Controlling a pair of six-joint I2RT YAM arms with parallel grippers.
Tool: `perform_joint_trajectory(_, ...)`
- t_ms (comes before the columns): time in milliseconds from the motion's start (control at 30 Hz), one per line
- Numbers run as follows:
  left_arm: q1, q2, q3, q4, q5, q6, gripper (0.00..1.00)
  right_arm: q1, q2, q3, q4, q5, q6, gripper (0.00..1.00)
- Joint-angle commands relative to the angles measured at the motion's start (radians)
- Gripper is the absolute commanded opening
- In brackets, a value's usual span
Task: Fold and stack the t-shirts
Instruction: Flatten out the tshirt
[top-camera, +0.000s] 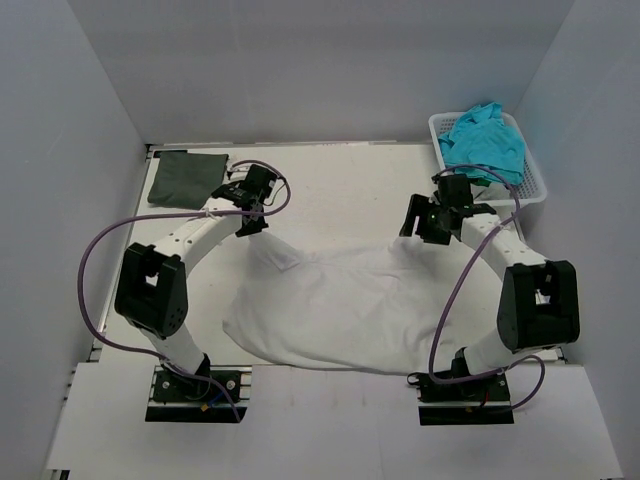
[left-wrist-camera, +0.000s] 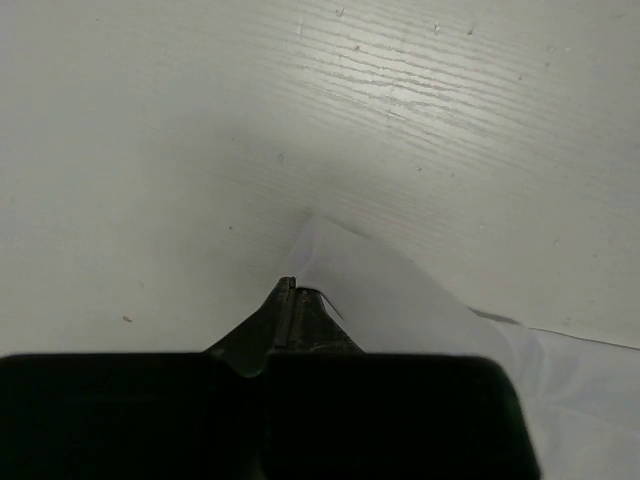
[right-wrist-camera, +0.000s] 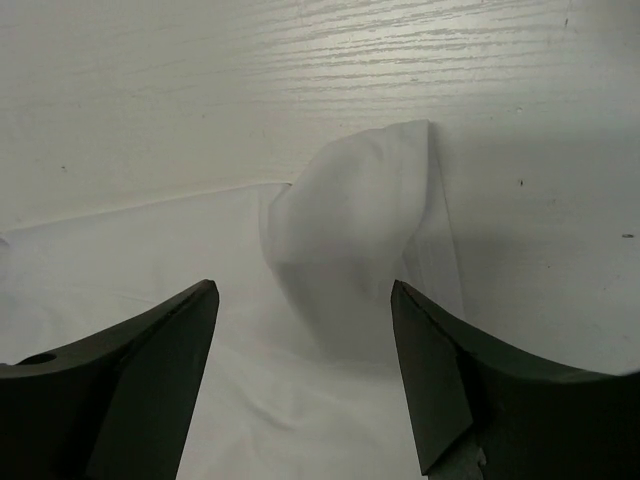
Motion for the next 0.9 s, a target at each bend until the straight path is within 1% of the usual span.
perform_joint_trajectory(0, 0.014, -0.042, -0.002, 0.044, 0.006, -0.018, 0.00, 0.000, -0.036, 0.023, 0.001, -0.008, -0.013, 0.76)
perform_joint_trajectory(100, 0.023, -0.017, -0.002, 0.035, 0.006, -0.018, 0.00, -0.002, -0.064, -0.017, -0.033, 0.017, -0.001, 0.76)
perform_joint_trajectory(233, 0.032, 0.001, -0.002, 0.017, 0.006, -0.018, 0.00, -0.007, -0.101, -0.119, -0.046, 0.060, 0.000, 0.76)
perform_joint_trajectory(433, 0.041, -0.008, -0.002, 0.017, 0.029, -0.018, 0.00, -0.007, -0.072, -0.164, -0.030, 0.061, -0.001, 0.76)
perform_joint_trajectory(533, 0.041, -0.017, -0.002, 0.017, 0.029, -0.018, 0.00, -0.008, -0.038, -0.164, -0.010, 0.048, -0.007, 0.73)
perform_joint_trajectory(567, 0.041, -0.017, -0.002, 0.017, 0.029, -0.018, 0.00, -0.008, -0.024, -0.160, -0.007, 0.045, -0.007, 0.69)
perform_joint_trajectory(700, 0.041, -0.035, -0.002, 0.017, 0.029, -0.018, 0.00, -0.008, -0.004, -0.167, -0.001, 0.014, -0.009, 0.67)
perform_joint_trajectory(767, 0.041, -0.035, -0.012, 0.017, 0.029, -0.018, 0.00, -0.010, 0.001, -0.177, 0.001, 0.009, -0.009, 0.60)
perform_joint_trajectory(867, 0.041, -0.045, -0.002, 0.008, 0.029, -0.018, 0.00, -0.008, -0.008, -0.177, 0.000, 0.002, -0.001, 0.16)
